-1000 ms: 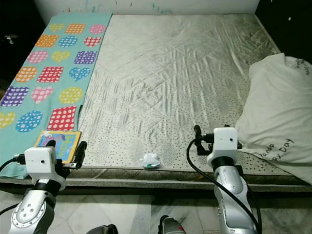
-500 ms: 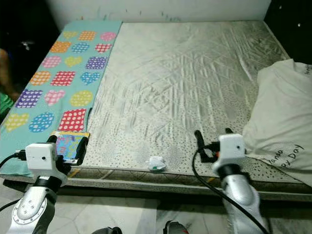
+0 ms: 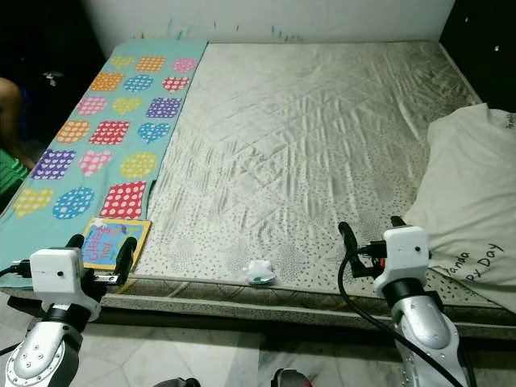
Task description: Clean up the room
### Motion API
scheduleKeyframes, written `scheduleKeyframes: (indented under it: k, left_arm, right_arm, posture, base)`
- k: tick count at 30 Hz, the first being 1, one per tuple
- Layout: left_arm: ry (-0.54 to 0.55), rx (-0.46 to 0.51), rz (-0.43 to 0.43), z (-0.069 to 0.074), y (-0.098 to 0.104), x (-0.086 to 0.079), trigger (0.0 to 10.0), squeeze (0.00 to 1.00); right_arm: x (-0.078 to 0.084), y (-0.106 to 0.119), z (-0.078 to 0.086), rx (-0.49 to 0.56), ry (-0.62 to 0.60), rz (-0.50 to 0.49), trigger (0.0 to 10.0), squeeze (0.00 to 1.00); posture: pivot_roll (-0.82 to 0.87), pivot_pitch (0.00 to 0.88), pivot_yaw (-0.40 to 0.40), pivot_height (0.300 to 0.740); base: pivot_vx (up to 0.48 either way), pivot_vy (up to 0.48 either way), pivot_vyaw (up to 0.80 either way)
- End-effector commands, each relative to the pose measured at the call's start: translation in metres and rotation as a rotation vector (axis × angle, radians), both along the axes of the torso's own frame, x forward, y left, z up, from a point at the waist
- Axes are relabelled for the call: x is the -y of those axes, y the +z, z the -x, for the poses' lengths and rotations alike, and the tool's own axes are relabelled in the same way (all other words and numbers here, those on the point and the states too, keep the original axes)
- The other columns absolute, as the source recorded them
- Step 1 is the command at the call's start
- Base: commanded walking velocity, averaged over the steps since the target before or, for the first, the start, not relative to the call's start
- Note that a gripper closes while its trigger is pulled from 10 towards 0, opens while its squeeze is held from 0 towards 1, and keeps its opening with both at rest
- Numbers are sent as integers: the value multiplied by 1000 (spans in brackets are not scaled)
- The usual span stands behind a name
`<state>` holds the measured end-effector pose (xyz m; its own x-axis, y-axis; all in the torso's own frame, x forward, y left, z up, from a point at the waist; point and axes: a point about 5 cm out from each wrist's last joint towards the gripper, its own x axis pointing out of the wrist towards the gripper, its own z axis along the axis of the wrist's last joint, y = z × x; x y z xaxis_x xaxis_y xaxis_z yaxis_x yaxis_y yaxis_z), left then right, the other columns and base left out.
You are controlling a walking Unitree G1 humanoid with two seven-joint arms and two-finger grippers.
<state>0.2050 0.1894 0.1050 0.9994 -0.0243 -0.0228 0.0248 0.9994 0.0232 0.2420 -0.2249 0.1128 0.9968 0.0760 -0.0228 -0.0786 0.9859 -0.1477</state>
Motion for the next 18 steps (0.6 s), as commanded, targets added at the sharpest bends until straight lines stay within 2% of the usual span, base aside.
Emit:
scheduleKeyframes:
  k: [1, 3, 9, 12, 14, 18]
  left_arm:
    - [-4, -2, -3, 4, 0, 1, 10000, 0]
    - [13, -12, 20, 3, -2, 0, 10000, 0]
    - [18, -12, 25, 1, -1, 2, 10000, 0]
    - [16, -22, 51, 1, -1, 4, 10000, 0]
    - [15, -17, 30, 1, -1, 4, 10000, 0]
    - [7, -14, 24, 0, 0, 4, 10000, 0]
  right_arm:
    - [-8, 6, -3, 16, 23, -14, 10000, 0]
    - [-10, 4, -6, 5, 15, -32, 10000, 0]
    - [-15, 3, -9, -1, 16, -32, 10000, 0]
    - [-17, 4, -9, -1, 16, -33, 10000, 0]
    - [-17, 3, -10, -3, 10, -35, 10000, 0]
    - [-16, 2, -10, -4, -3, -34, 10000, 0]
  posture:
    - [-136, 104, 30, 740]
    - [-134, 108, 27, 740]
    - [-129, 123, 21, 740]
    - [-128, 130, 22, 740]
    - [-129, 138, 27, 740]
    - [-132, 143, 32, 740]
  base:
    - [0, 0, 0]
    - [0, 0, 0]
    - [0, 0, -758]
    - [0, 390, -771]
    - [0, 480, -425]
    - [0, 0, 0]
